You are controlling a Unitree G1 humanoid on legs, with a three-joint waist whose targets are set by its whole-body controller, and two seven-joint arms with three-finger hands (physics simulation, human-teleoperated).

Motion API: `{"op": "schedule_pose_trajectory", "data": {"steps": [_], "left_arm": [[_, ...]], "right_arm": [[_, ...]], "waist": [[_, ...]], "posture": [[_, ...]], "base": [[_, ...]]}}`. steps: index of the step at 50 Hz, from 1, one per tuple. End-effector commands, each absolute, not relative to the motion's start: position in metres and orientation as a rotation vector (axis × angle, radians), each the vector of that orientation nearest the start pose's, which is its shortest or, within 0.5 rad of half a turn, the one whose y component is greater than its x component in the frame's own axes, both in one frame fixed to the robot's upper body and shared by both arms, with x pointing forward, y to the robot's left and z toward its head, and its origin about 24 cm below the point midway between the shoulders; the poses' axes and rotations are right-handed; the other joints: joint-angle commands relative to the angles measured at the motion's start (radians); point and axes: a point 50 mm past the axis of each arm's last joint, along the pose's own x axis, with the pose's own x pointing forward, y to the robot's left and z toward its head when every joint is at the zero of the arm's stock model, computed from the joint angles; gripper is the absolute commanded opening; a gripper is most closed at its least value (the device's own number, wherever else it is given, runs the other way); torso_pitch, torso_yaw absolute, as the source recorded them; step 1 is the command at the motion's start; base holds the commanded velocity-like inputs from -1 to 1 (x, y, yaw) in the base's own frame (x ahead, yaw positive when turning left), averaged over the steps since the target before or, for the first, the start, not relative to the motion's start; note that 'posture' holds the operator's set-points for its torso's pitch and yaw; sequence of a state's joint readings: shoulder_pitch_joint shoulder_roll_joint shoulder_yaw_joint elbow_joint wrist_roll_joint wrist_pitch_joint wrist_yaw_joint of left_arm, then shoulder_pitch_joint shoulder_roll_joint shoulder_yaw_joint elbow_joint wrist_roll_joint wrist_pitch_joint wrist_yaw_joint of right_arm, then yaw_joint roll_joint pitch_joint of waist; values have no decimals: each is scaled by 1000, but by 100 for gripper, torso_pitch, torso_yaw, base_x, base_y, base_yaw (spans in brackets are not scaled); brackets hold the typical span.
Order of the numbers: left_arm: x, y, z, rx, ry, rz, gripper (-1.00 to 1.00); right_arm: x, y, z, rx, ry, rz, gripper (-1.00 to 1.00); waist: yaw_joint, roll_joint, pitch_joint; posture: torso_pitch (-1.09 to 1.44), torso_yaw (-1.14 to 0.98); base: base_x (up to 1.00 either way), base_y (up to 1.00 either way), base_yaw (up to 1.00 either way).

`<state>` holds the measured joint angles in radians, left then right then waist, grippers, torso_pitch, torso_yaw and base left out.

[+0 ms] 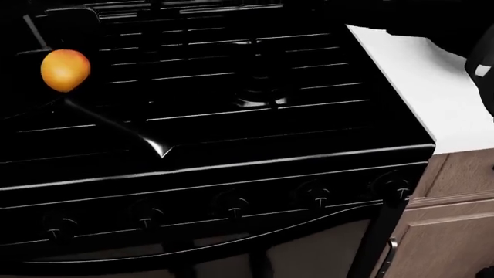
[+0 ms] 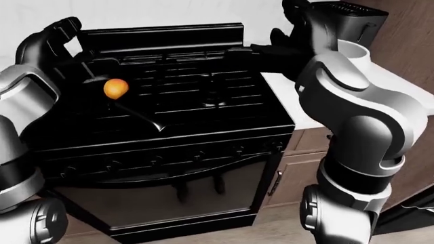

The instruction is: Pick the mango from the pan and place it in the bowl.

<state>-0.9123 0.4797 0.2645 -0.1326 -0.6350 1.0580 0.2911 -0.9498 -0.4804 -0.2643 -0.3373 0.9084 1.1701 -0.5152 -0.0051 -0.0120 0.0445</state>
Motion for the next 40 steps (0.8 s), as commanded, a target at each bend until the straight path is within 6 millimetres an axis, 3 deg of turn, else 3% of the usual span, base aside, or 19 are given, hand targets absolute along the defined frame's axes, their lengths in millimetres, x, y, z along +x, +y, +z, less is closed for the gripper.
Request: {"op": "schedule_pose_trajectory", "data": {"steps": [1, 4, 5, 6, 7, 8, 15, 17, 18, 20, 21, 23, 27, 30, 31, 32, 35, 37, 40], "left_arm": [[321, 209, 305, -120, -138, 62, 100], [322, 209, 304, -120, -138, 61, 100], [321, 209, 304, -120, -138, 61, 100], [322, 209, 304, -120, -139, 61, 100], [322, 209, 305, -120, -139, 61, 100], [322, 209, 304, -120, -138, 62, 100], [322, 209, 305, -119, -139, 61, 100], [322, 209, 304, -120, -138, 59, 100], [322, 208, 303, -119, -138, 59, 100], [321, 208, 305, -119, -137, 59, 100], [321, 208, 304, -119, -138, 59, 100], [321, 208, 304, -119, -138, 59, 100], [322, 208, 304, -120, -138, 60, 100], [322, 208, 304, -119, -138, 59, 100], [322, 208, 305, -118, -138, 58, 100], [322, 208, 304, -118, -138, 58, 100], [322, 208, 304, -119, -137, 58, 100], [322, 208, 304, -119, -138, 57, 100], [322, 207, 303, -119, -138, 57, 100]], "right_arm": [[291, -172, 324, 126, -185, 71, 100], [291, -172, 324, 125, -184, 72, 100], [291, -172, 324, 125, -184, 72, 100], [292, -172, 325, 125, -185, 72, 100], [292, -172, 325, 125, -185, 72, 100], [292, -172, 324, 124, -184, 72, 100], [291, -172, 325, 122, -185, 71, 100], [291, -172, 323, 121, -184, 70, 100], [292, -172, 323, 122, -184, 70, 100], [292, -172, 323, 122, -184, 70, 100], [292, -172, 323, 123, -184, 71, 100], [292, -173, 323, 123, -184, 69, 100], [292, -172, 323, 120, -182, 71, 100], [292, -172, 324, 120, -181, 71, 100], [292, -172, 323, 120, -182, 71, 100], [292, -172, 323, 121, -182, 71, 100], [293, -172, 322, 120, -180, 72, 100], [293, -172, 322, 117, -177, 73, 100], [292, -172, 322, 116, -180, 71, 100]], "waist": [[4, -1, -18], [-6, 55, -21], [-6, 77, -32], [-12, 104, -63], [3, 69, -32], [0, 84, -25], [7, 10, -24], [12, -22, -23], [14, -50, -28], [7, -32, -30], [10, -46, -31], [5, -39, -46], [5, -9, -26], [-8, 78, -16], [-15, 82, -22], [2, 58, -1], [6, 17, -7], [13, -28, -7], [16, -12, -7]], "posture": [[0, 0], [0, 0], [0, 0], [0, 0], [0, 0], [0, 0], [0, 0], [0, 0], [0, 0], [0, 0], [0, 0], [0, 0], [0, 0], [0, 0], [0, 0], [0, 0], [0, 0], [0, 0], [0, 0]], "base": [[16, 13, 0], [15, 18, 0], [12, 27, 0], [12, 27, 0], [10, 27, 0], [12, 29, 0], [7, 29, 0], [5, 30, 0], [3, 30, 0], [4, 30, 0], [3, 30, 0], [4, 29, 0], [3, 25, 0], [0, 3, 0], [0, 0, 0], [0, 0, 0], [0, 0, 0], [0, 0, 0], [0, 0, 0]]}}
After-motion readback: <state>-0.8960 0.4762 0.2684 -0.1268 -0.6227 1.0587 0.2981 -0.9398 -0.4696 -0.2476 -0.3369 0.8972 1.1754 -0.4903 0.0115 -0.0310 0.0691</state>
